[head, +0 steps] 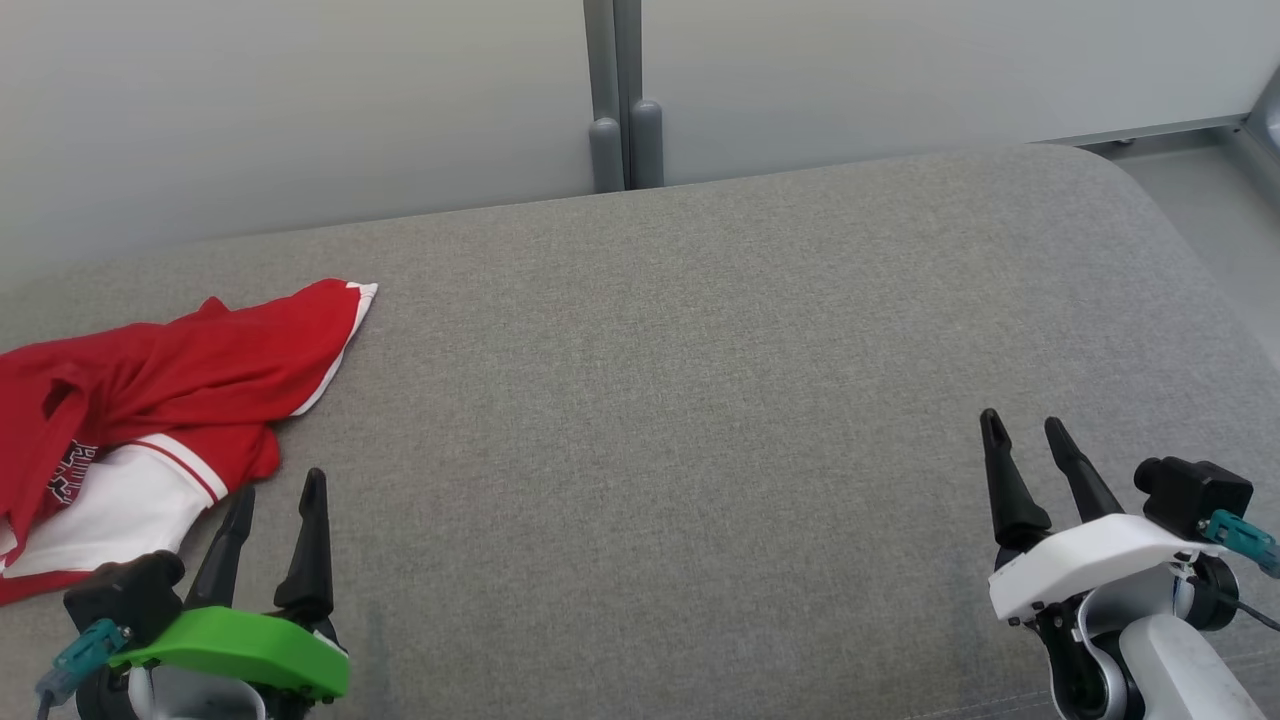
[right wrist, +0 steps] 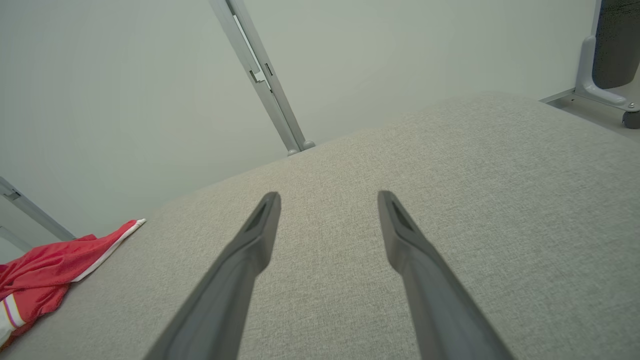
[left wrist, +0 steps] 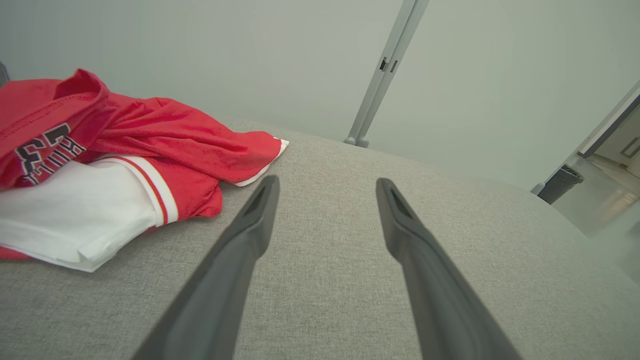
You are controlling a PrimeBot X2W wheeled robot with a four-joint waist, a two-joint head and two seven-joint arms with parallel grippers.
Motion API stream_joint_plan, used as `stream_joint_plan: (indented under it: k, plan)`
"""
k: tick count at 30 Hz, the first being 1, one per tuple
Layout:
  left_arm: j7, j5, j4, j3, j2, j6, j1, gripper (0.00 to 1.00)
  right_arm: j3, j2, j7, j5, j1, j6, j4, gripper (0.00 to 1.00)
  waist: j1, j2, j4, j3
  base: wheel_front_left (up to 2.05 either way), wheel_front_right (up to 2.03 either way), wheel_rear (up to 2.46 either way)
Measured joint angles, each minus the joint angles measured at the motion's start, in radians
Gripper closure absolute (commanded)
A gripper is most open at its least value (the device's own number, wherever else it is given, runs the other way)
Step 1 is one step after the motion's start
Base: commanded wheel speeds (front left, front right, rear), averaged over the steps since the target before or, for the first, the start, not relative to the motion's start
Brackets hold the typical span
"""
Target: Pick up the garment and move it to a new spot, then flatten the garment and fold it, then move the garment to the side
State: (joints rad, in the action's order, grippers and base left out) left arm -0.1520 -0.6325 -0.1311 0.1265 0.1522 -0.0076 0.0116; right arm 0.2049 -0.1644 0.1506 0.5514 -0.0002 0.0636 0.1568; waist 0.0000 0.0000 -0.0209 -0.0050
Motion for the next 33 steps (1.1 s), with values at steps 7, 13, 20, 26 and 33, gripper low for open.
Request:
stream_joint_plan:
  k: [7,13,20,26,33]
  plan:
    - [-0.026,0.089,-0.012,0.005,0.005,-0.001,0.019,0.0,0.026,-0.009,0.026,-0.088,0.0,0.001,-0.005,0.0,0.0,0.0,0.0,-0.001,0.0,0.0,0.0]
    - [-0.044,0.15,-0.023,0.004,0.007,-0.001,0.025,0.0,0.043,-0.018,0.045,-0.149,0.0,0.0,-0.005,0.0,0.0,0.0,-0.001,-0.003,0.0,0.0,0.0]
    - [-0.069,0.212,-0.055,-0.004,0.008,-0.002,0.043,0.0,0.056,-0.019,0.07,-0.204,0.004,-0.013,-0.003,0.0,0.0,0.0,-0.004,-0.004,0.0,0.0,0.0]
    - [-0.091,0.269,-0.081,-0.028,0.018,-0.002,0.045,0.0,0.056,-0.026,0.091,-0.253,0.011,-0.036,0.008,0.0,0.0,0.0,-0.006,-0.005,0.0,0.0,0.0]
    - [-0.1,0.294,-0.095,-0.053,0.022,-0.01,0.047,0.0,0.032,-0.049,0.1,-0.276,0.019,-0.05,0.017,0.0,0.0,0.0,-0.009,-0.003,0.0,0.0,0.0]
